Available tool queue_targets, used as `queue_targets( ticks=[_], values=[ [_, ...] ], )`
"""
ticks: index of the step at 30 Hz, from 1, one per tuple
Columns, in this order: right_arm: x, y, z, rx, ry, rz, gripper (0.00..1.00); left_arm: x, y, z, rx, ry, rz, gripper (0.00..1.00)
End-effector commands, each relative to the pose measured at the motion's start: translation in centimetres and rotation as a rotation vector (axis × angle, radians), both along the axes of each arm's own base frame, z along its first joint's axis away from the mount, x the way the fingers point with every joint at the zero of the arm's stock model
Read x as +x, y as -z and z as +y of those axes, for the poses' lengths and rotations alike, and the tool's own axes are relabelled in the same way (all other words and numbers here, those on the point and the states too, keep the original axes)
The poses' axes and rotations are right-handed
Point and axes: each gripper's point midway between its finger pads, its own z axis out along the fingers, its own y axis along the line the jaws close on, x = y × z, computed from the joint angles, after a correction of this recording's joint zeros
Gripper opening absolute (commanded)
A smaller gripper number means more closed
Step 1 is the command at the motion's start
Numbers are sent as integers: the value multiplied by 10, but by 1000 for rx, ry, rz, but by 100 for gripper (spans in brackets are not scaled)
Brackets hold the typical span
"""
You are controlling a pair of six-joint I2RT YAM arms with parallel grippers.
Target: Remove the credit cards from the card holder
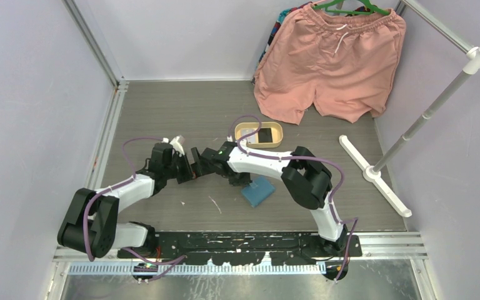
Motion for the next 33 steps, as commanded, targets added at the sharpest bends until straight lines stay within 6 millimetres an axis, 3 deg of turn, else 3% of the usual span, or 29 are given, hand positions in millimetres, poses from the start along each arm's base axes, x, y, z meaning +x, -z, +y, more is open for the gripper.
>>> queue_targets(
  ticks=[1, 5, 6, 7, 8, 9, 14, 22, 25, 33],
  values=[
    [5, -31, -2, 47, -6, -77, 1, 8, -12, -5, -23, 28, -58, 100],
    [8, -44, -9, 39, -12, -112, 1, 9, -13, -6, -29, 32, -56, 100],
    [8, -47, -10, 35, -13, -116, 11, 9, -13, -7, -30, 32, -55, 100],
    [8, -50, -11, 31, -20, -114, 28, 9, -12, -7, -32, 32, -54, 100],
    [7, -51, -10, 26, -31, -109, 40, 9, -12, -7, -32, 32, -53, 100],
    [6, -52, -9, 25, -36, -105, 44, 10, -12, -7, -33, 33, -55, 100],
    [-2, -43, 3, -10, -65, -44, 46, 11, -11, -9, -40, 44, -55, 100],
    [-10, -26, 4, -65, -63, 19, 50, 6, -8, -13, -63, 67, -53, 100],
    [-12, -17, 1, -95, -59, 46, 54, 3, -7, -14, -77, 84, -42, 100],
    [-14, -10, -5, -152, -59, 62, 55, -1, -10, -17, -106, 105, -45, 100]
  ],
)
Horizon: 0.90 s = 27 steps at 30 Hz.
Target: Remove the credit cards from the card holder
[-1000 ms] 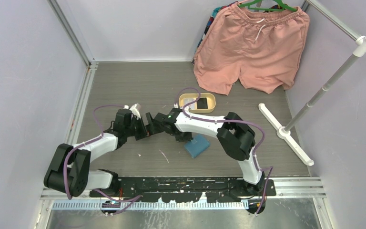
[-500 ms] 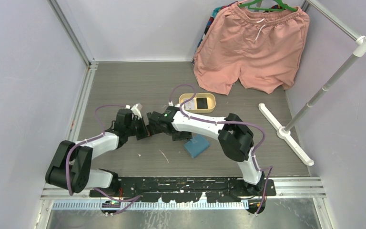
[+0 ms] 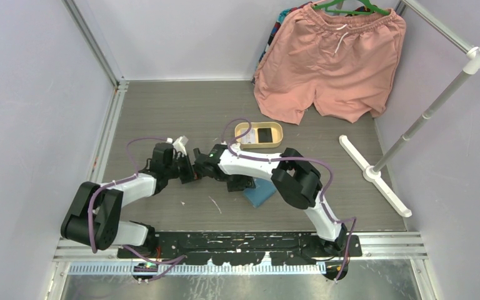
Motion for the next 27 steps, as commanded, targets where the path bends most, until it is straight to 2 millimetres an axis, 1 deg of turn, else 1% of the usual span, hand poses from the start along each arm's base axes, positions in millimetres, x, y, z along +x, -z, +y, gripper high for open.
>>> queue_targets(
  ticks=[1, 6, 7, 8, 12, 16, 19, 23, 27],
  values=[
    [1, -9, -2, -28, 2, -12, 55, 2, -10, -5, -39, 35, -48, 100],
    [-4, -9, 0, -59, -23, -10, 55, 0, -10, -5, -44, 42, -47, 100],
    [-5, -8, -1, -72, -30, -11, 53, -1, -11, -6, -48, 45, -46, 100],
    [-5, -8, -2, -85, -35, -14, 50, -1, -10, -6, -48, 46, -45, 100],
    [-7, -10, -5, -123, -47, -36, 31, -3, -10, -5, -48, 46, -44, 100],
    [-8, -10, -8, -130, -48, -45, 19, -4, -9, -6, -49, 51, -40, 100],
    [-9, -10, -11, -139, -49, -45, 2, -4, -9, -7, -53, 55, -39, 100],
    [-3, -21, -12, -134, -54, -89, 1, -3, -10, -7, -54, 53, -41, 100],
    [9, -44, -7, -78, -63, -172, 1, 0, -14, -8, -61, 48, -47, 100]
  ],
)
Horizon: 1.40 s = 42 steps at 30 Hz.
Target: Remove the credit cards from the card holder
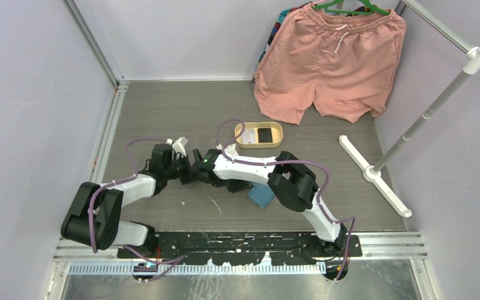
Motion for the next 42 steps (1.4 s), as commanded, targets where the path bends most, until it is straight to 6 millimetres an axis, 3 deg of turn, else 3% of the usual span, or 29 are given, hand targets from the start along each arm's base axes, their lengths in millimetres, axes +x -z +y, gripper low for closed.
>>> queue_targets(
  ticks=[1, 2, 3, 5, 8, 9, 10, 14, 18, 26, 32, 42],
  values=[
    [17, -42, 0, 55, -15, -149, 1, 6, -14, -6, -39, 22, -49, 100],
    [19, -48, -1, 57, -14, -167, 1, 7, -15, -7, -44, 23, -49, 100],
    [20, -53, -4, 51, -7, -186, 8, 7, -16, -8, -48, 24, -49, 100],
    [19, -59, -11, 49, 4, -204, 30, 8, -17, -8, -51, 21, -50, 100],
    [14, -56, -16, 145, 23, -232, 84, 10, -18, -9, -54, 21, -51, 100],
    [10, -51, -14, 204, 19, -223, 96, 10, -18, -9, -56, 23, -50, 100],
    [6, -47, -10, 268, -2, -211, 99, 10, -18, -9, -58, 25, -50, 100],
    [-10, -33, -14, 507, 15, -177, 100, 8, -16, -10, -61, 36, -38, 100],
    [-15, -22, -37, 536, 77, -130, 100, 9, -14, -11, -61, 40, -35, 100],
    [-21, 4, -4, 645, -28, -16, 100, 9, -13, -14, -69, 53, -24, 100],
    [-20, 24, -17, 573, -43, 42, 100, 8, -10, -13, -61, 58, -15, 100],
    [-15, 38, -33, 436, -48, 39, 100, 12, -7, -14, -54, 62, -3, 100]
  ],
)
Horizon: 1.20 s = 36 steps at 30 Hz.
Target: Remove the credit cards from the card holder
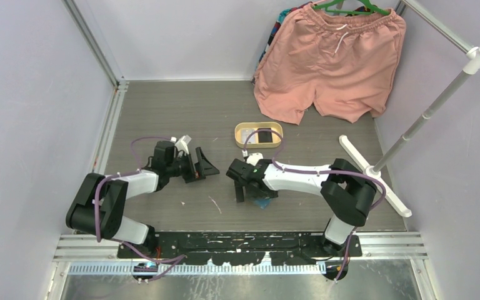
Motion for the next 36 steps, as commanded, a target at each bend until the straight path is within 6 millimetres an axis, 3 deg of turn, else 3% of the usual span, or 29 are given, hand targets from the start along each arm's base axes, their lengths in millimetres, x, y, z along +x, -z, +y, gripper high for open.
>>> queue_targets(
  ticks=[1, 4, 8, 14, 19, 28, 33, 36],
  values=[
    [10, 10, -7, -57, -5, -37, 99, 9, -6, -3, -3, 14, -26, 100],
    [10, 12, -4, -46, -19, -34, 80, 10, -4, -4, -3, 17, -21, 100],
    [10, 18, 0, -35, -46, -25, 43, 10, -2, -4, -2, 20, -18, 100],
    [14, 18, 13, 9, -111, -25, 4, 10, -1, -6, -12, 35, -18, 100],
    [22, 14, 29, 57, -183, -54, 1, 9, -7, -13, -78, 45, -18, 100],
    [49, -35, 75, 268, -344, -248, 1, 14, -33, -33, -356, -10, -8, 100],
    [57, -56, 82, 410, -357, -368, 1, 15, -29, -42, -514, -64, 60, 100],
    [64, -69, 78, 499, -328, -461, 1, 9, -12, -50, -481, -66, 76, 100]
  ],
)
